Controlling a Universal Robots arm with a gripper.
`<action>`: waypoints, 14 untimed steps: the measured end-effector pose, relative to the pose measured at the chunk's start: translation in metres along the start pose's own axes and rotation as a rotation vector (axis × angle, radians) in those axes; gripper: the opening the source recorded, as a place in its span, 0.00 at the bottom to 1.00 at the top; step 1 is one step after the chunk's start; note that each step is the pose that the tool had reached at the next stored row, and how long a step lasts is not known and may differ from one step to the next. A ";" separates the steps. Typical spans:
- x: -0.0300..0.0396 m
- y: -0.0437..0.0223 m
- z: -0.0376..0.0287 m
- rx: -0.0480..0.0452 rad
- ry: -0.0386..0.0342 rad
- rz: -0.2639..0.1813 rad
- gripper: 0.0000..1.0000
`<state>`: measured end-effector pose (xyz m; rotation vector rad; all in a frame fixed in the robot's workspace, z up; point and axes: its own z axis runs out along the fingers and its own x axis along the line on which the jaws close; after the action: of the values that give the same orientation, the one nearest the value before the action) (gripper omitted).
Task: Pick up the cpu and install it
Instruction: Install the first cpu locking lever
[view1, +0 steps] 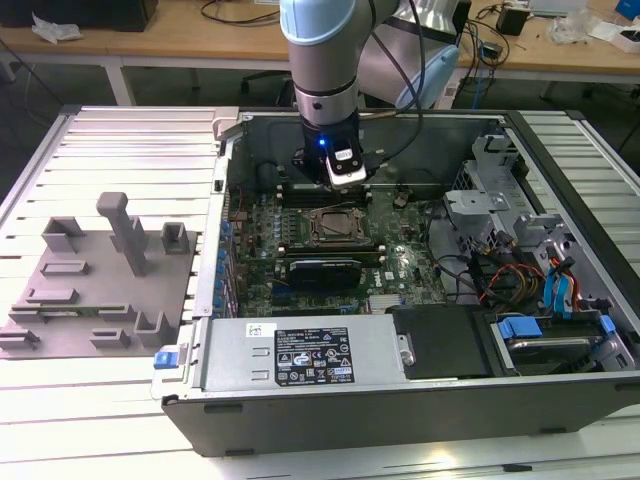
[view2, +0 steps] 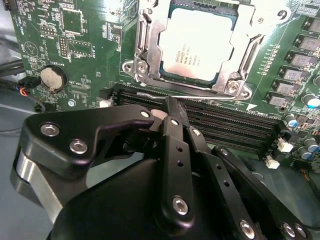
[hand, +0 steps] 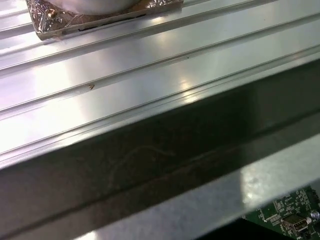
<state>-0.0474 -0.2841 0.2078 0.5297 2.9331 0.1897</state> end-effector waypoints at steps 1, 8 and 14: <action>0.0000 0.0000 0.0000 -0.0001 -0.0001 0.000 0.11; 0.0000 -0.0009 0.0021 0.0012 -0.0006 0.000 0.11; -0.0004 -0.0013 0.0056 0.0014 -0.0005 0.000 0.11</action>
<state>-0.0464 -0.2848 0.2022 0.5292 2.9330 0.1874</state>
